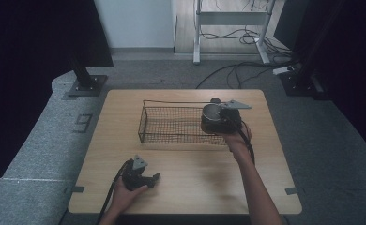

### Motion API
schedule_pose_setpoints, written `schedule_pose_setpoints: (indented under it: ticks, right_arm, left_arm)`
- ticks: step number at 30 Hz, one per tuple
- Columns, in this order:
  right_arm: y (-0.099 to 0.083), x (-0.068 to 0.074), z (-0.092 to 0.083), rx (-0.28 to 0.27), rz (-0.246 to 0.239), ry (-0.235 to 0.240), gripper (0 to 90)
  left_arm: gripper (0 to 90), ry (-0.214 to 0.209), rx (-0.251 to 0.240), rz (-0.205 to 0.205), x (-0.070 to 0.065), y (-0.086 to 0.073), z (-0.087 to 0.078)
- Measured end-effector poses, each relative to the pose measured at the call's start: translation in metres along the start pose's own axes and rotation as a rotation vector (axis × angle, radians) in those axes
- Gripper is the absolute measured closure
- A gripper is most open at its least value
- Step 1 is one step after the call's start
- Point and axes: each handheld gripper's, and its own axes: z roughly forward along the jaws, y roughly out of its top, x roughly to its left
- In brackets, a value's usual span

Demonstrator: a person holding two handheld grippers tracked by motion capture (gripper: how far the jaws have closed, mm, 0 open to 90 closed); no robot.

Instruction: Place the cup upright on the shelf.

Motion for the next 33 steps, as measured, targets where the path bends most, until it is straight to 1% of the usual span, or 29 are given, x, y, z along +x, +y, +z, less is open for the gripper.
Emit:
schedule_pose_setpoints:
  ticks: [6,9,14,24,29,32,33]
  right_arm:
    - [0.005,0.0,0.006,0.004,-0.001,-0.003,18.4]
    - [0.007,-0.001,0.011,0.008,0.007,-0.004,18.4]
    - [0.008,-0.002,0.017,0.015,0.007,-0.009,18.4]
    - [0.007,-0.01,0.032,0.028,0.027,-0.02,18.4]
    - [0.007,-0.014,0.04,0.043,0.033,-0.031,18.4]
    - [0.006,-0.016,0.048,0.054,0.045,-0.039,18.4]
    - [0.006,-0.016,0.048,0.054,0.045,-0.039,18.4]
  left_arm:
    - [16.6,0.0,0.0,0.0,0.0,0.0,0.0]
    - [16.6,0.0,0.0,0.001,0.0,0.0,0.0]
    - [16.6,0.001,0.001,0.003,0.0,0.0,0.0]
    - [16.6,0.0,0.0,-0.001,0.0,0.0,0.0]
    - [16.6,-0.001,0.0,0.0,0.0,0.0,0.0]
    - [16.6,-0.001,0.0,0.0,0.0,0.0,0.0]
    - [16.6,0.0,0.0,-0.001,0.0,0.0,0.0]
